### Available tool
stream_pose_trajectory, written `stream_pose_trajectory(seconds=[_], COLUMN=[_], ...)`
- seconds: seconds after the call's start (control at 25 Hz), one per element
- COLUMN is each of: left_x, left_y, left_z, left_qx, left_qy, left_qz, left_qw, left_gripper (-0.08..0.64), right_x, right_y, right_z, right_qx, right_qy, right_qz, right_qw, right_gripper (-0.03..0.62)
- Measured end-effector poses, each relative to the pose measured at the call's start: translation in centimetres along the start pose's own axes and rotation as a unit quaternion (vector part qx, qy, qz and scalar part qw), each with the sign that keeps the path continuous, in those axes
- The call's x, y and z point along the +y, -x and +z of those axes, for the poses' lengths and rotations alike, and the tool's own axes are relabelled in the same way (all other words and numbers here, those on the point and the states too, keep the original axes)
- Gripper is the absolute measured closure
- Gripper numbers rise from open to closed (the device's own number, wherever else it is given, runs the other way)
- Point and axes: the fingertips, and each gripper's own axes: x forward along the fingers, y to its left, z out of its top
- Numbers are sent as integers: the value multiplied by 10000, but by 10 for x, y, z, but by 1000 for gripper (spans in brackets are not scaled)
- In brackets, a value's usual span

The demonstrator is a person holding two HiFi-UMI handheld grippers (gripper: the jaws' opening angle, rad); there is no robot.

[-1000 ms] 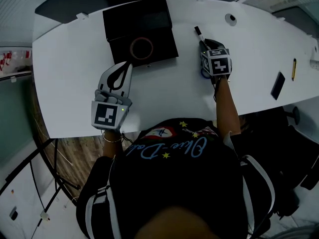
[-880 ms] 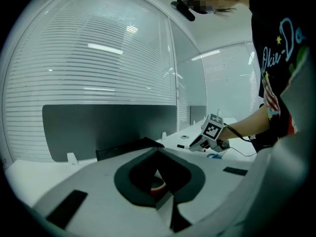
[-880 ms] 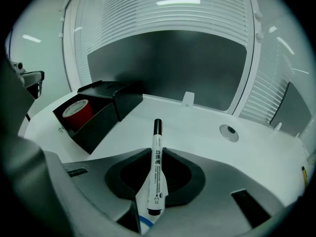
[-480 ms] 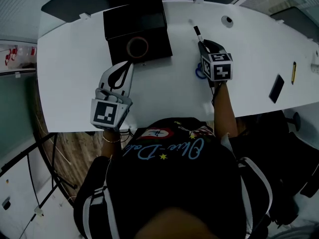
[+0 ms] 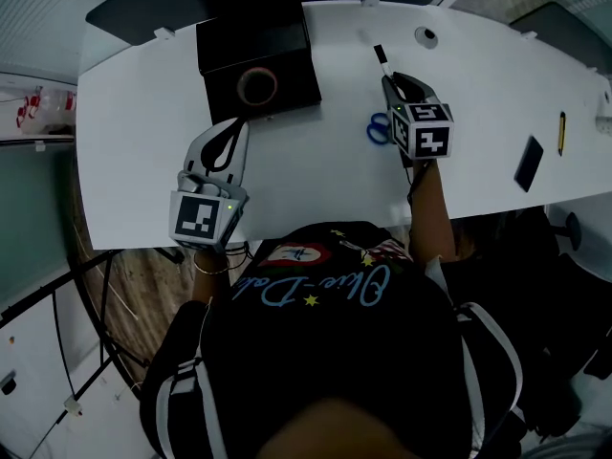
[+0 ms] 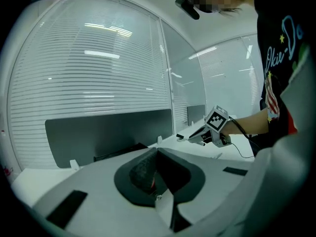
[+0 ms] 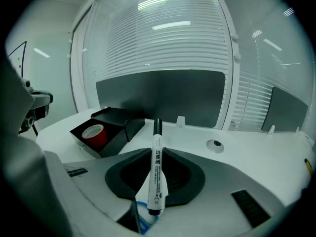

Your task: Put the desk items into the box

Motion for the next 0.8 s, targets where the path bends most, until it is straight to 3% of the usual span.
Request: stream_pose_trajectory(seconds=[0.8], left_x=[-18], left_y=[15], left_z=[11], left_qx=[-117], left_qy=[-170], left_qz=[176], left_qw=[9996], left_gripper=[560], right_x=[5], right_y=[43], right_z=[27], right_qx=[-561], right_qy=[52], right_qz=[203], right_qw=[9982], right_gripper=[523])
